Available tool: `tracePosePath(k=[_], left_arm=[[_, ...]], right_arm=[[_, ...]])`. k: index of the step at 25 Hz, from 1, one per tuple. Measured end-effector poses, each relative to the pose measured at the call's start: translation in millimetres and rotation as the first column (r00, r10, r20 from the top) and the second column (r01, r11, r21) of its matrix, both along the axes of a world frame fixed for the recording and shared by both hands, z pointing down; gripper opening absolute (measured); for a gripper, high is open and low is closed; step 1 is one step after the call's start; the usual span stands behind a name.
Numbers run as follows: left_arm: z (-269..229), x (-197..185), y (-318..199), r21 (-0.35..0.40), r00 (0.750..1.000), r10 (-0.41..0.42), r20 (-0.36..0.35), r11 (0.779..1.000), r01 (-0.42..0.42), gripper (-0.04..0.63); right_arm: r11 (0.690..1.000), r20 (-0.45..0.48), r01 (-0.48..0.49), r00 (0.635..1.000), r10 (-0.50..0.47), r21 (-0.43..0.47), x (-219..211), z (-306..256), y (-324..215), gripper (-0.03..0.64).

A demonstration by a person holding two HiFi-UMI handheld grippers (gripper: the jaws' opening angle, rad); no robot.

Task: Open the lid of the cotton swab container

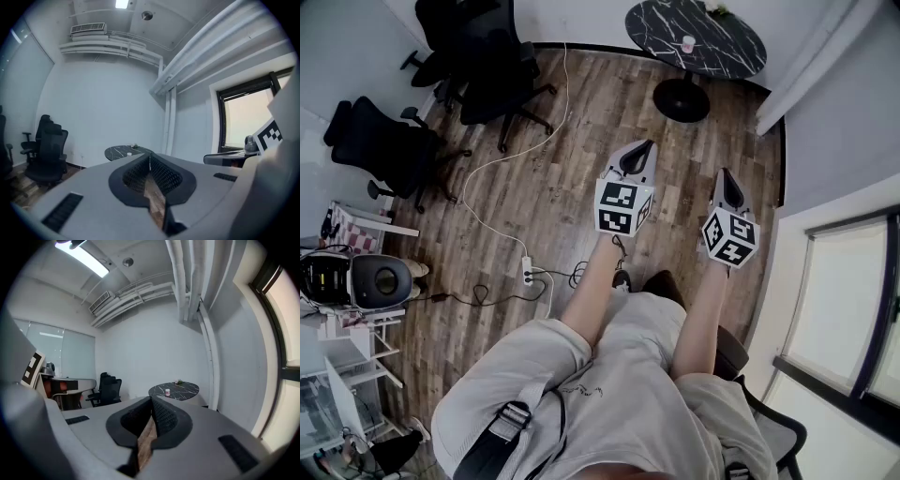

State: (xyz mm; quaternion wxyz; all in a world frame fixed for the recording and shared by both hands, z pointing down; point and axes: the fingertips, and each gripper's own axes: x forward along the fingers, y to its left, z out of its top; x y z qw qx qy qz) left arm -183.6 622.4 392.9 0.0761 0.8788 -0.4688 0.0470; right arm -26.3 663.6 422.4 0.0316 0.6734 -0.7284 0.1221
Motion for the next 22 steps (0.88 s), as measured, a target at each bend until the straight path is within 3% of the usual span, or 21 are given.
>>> tracePosePath(k=[6,15,22], left_arm=[[-8,16,-18,0.036,0.998,-0.04,-0.045,0.998,0.042,0.023],[-31,66,-48,0.055,0.998,-0.059,-0.026,0.997,0.06,0.023],[-8,100,-55,0.031,0.997,-0.07,0.018,0.997,0.069,0.023]], right_arm=[[0.999,-0.006,0.036,0.999,-0.036,0.014,19,-3,-19,0.034],[0.992,0.048,0.111,0.992,-0.114,0.056,64,-23,-56,0.034],[0.989,0.065,0.139,0.988,-0.142,0.051,100,-3,-65,0.034]])
